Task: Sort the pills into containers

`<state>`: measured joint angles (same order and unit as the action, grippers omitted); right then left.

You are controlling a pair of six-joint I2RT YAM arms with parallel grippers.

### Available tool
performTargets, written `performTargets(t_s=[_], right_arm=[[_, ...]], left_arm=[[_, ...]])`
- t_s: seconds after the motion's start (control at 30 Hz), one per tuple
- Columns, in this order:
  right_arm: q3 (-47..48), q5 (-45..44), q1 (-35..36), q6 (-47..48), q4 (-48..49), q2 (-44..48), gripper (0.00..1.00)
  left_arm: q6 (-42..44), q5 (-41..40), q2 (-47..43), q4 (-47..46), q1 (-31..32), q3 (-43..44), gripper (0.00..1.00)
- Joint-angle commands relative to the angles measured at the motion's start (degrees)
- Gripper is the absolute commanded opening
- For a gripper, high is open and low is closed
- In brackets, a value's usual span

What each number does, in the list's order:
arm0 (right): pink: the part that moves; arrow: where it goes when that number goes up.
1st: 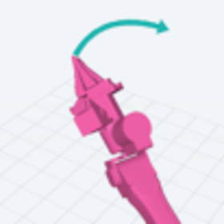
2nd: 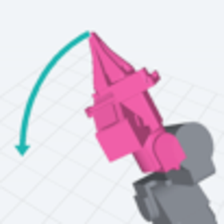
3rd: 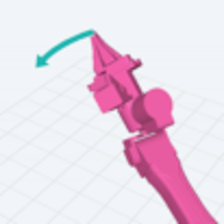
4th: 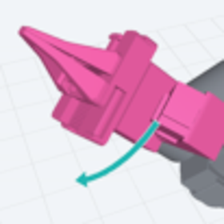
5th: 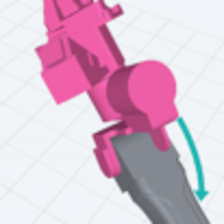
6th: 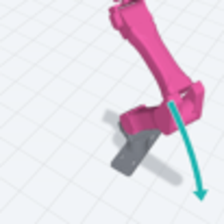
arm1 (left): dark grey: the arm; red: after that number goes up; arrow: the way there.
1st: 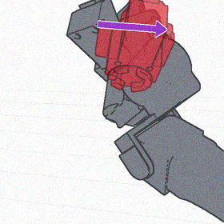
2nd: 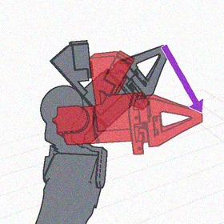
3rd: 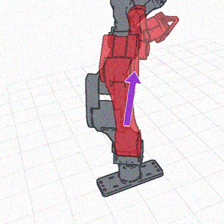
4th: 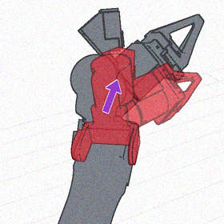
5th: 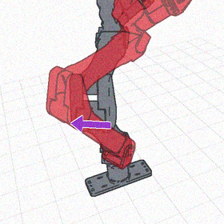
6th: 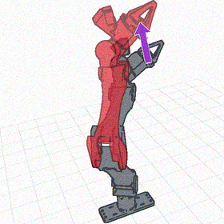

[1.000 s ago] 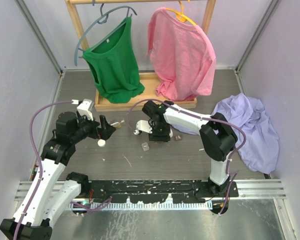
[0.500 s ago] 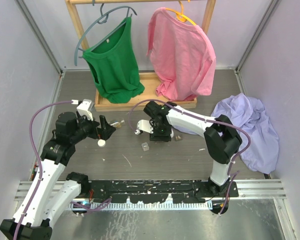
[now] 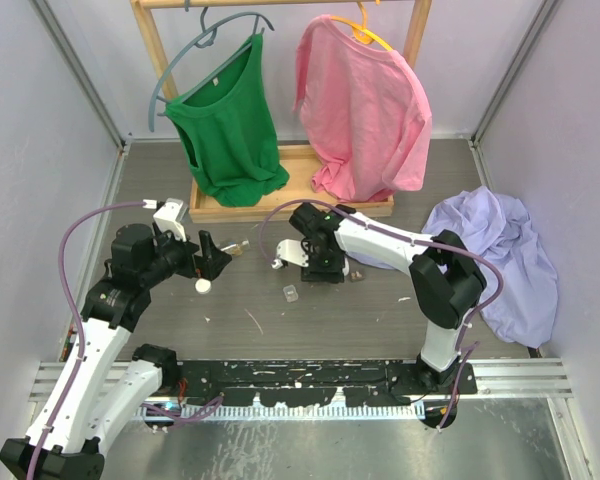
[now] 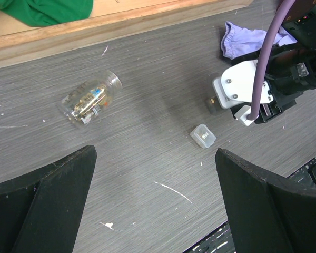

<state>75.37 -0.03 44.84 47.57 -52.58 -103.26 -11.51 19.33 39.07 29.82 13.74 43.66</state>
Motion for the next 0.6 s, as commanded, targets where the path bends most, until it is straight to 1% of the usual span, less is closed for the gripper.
performTargets(t_s=[0.0, 0.07, 0.1, 0.13, 0.17, 0.23, 0.27, 0.33, 0.37, 0.43, 0.5, 0.53, 0.57], right_arm=[[-0.42, -1.93, 0.08, -0.93, 2.82, 3.43, 0.01], [1.98, 3.70, -0.30, -0.16, -1.72, 2.36, 0.01], [1.58, 2.38, 0.26, -0.26, -1.21, 2.26, 0.01], [-0.16, -1.00, 0.67, -0.55, 2.13, 3.18, 0.01], [-1.14, -2.30, 0.52, -0.77, 3.83, 3.75, 0.01], [1.69, 3.31, 0.15, 0.01, -1.47, 2.35, 0.01], [1.77, 3.24, 0.60, 0.26, -2.01, 1.88, 0.01], [-0.85, -1.56, 1.00, -0.09, 2.87, 3.31, 0.01], [-0.42, -0.25, 0.73, 0.00, 2.01, 3.26, 0.01], [2.06, 4.95, 0.89, 1.21, -3.22, 2.01, 0.01], [-0.85, -0.79, 1.57, 0.22, 2.51, 3.60, 0.01], [-0.78, -1.40, 1.06, -0.21, 3.82, 3.99, 0.01], [1.42, 1.96, 0.33, 0.17, 0.71, 2.80, 0.01]], left_arm=[[0.28, 0.86, -0.95, -2.99, -0.14, -0.09, 0.98], [0.26, 0.78, -0.93, -3.01, -0.11, -0.10, 0.98], [0.30, 0.86, -0.85, -2.98, -0.19, 0.01, 0.98], [0.29, 0.92, -0.88, -3.01, -0.17, -0.02, 0.98], [0.26, 0.89, -0.92, -3.02, -0.20, -0.03, 0.98], [0.28, 0.76, -0.93, -3.00, -0.16, -0.06, 0.98], [0.26, 0.79, -0.85, -3.01, -0.15, -0.01, 0.98], [0.27, 0.88, -0.97, -3.01, -0.20, 0.02, 0.98], [0.28, 0.88, -1.08, -3.02, -0.19, -0.05, 0.98], [0.30, 0.81, -1.02, -3.02, -0.13, -0.09, 0.98], [0.26, 0.85, -1.05, -3.02, -0.15, -0.03, 0.98], [0.33, 0.87, -1.08, -3.02, -0.17, -0.11, 0.98], [0.27, 0.80, -1.05, -3.02, -0.18, -0.15, 0.98]])
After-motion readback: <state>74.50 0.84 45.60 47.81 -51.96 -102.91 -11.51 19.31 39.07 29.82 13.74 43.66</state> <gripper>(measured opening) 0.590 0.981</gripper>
